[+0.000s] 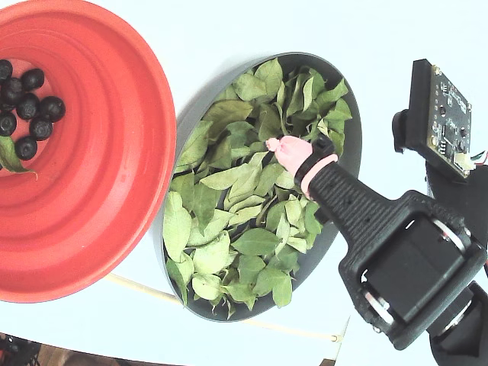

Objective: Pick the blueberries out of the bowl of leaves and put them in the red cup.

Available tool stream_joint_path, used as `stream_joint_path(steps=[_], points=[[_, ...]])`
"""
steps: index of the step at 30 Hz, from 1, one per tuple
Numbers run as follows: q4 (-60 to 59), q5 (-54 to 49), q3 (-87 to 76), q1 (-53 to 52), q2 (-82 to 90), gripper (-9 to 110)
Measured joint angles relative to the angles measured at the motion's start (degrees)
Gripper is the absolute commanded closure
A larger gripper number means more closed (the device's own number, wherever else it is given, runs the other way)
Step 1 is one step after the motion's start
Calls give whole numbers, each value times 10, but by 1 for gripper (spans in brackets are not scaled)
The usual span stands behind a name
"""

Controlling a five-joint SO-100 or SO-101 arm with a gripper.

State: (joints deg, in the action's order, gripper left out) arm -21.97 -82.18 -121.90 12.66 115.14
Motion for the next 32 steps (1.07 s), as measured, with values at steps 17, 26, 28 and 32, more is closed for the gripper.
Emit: stream_joint_path(steps=[17,26,28,32], points=[[-34,49,-22,94,44,91],[-47,80,-48,145,71,91],[-48,85,-55,152,72,91],[-48,95,-66,165,72,91]])
